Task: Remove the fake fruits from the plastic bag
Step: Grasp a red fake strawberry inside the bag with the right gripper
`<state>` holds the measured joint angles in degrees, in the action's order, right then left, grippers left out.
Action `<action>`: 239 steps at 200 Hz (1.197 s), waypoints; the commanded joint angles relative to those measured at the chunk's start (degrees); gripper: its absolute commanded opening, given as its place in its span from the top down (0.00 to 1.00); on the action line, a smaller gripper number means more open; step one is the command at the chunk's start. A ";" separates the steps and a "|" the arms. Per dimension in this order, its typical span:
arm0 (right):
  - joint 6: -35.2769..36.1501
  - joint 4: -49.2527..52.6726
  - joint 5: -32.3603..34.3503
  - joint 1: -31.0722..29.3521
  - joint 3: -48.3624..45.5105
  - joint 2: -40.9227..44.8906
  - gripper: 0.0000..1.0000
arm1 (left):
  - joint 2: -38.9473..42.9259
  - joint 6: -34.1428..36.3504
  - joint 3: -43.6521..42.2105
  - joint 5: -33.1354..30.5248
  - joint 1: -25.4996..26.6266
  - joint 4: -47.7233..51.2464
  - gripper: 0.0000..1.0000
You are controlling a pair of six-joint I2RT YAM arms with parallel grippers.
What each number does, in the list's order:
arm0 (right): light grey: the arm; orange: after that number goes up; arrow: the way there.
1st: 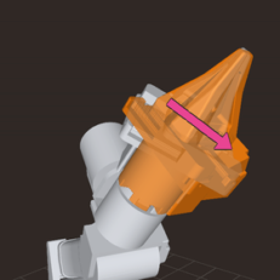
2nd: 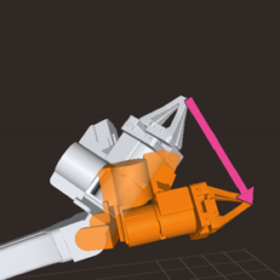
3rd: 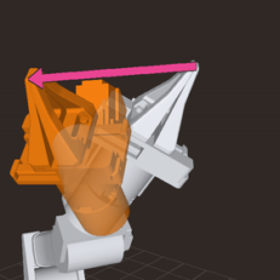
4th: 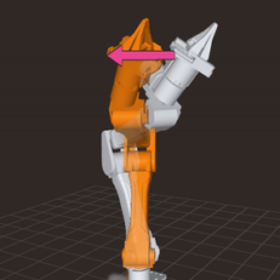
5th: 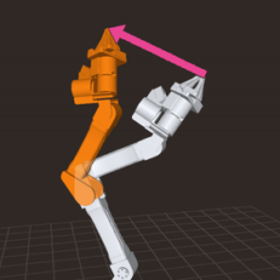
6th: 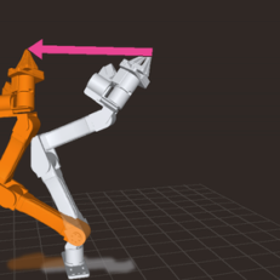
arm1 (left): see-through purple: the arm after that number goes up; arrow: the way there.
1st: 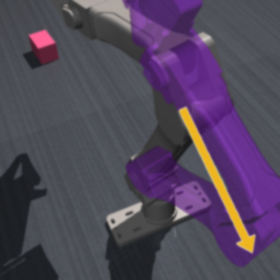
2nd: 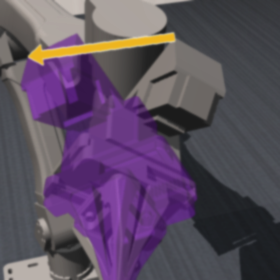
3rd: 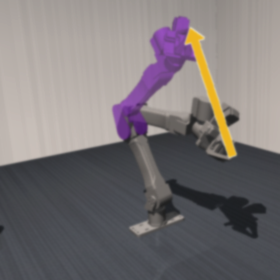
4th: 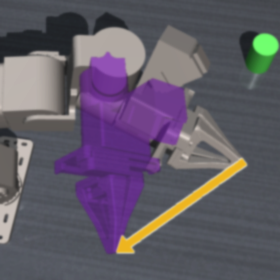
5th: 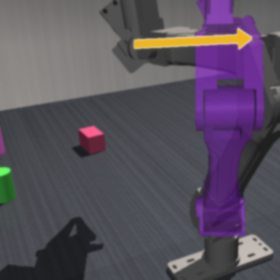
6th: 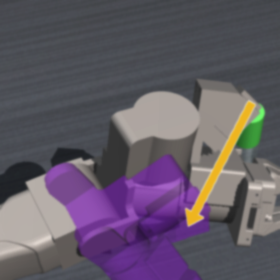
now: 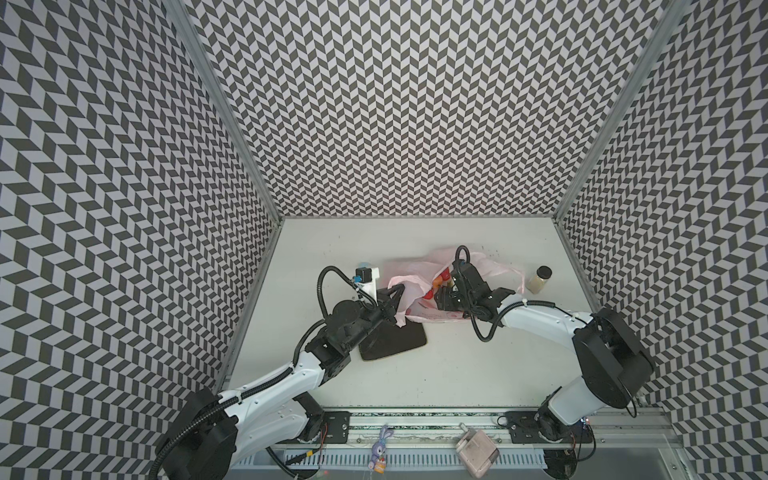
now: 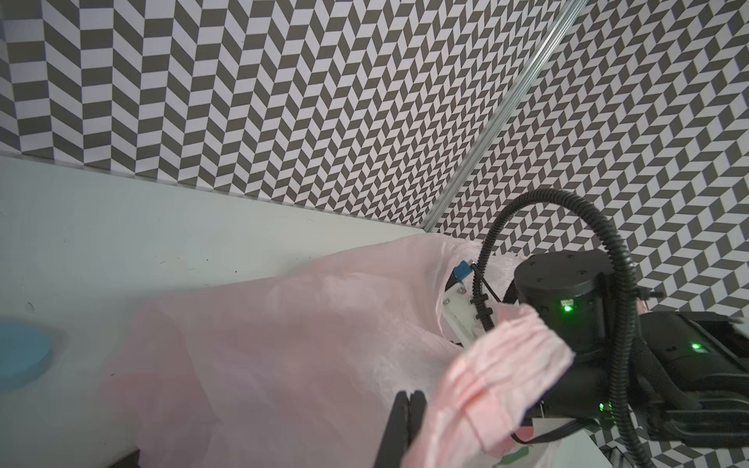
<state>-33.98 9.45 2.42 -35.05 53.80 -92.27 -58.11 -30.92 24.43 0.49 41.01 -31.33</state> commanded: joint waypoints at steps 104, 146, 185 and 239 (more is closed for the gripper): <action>-7.67 -7.05 7.54 1.82 17.56 -20.52 0.27 | -2.45 1.35 3.28 1.27 0.37 -3.04 1.00; -5.87 -5.81 9.74 1.74 19.40 -25.06 0.27 | -2.36 1.52 3.70 1.09 0.31 -3.12 1.00; -4.46 -5.92 11.60 1.96 19.53 -25.36 0.40 | -2.71 2.30 4.57 -1.15 0.33 -3.33 1.00; -3.36 -6.81 12.91 6.63 15.71 -20.23 0.61 | -11.76 5.04 12.98 0.04 -0.06 -9.43 1.00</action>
<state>-37.95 4.21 13.02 -31.27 72.07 -116.64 -65.41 -27.79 32.27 -0.78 40.99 -35.00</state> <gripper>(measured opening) 0.479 0.047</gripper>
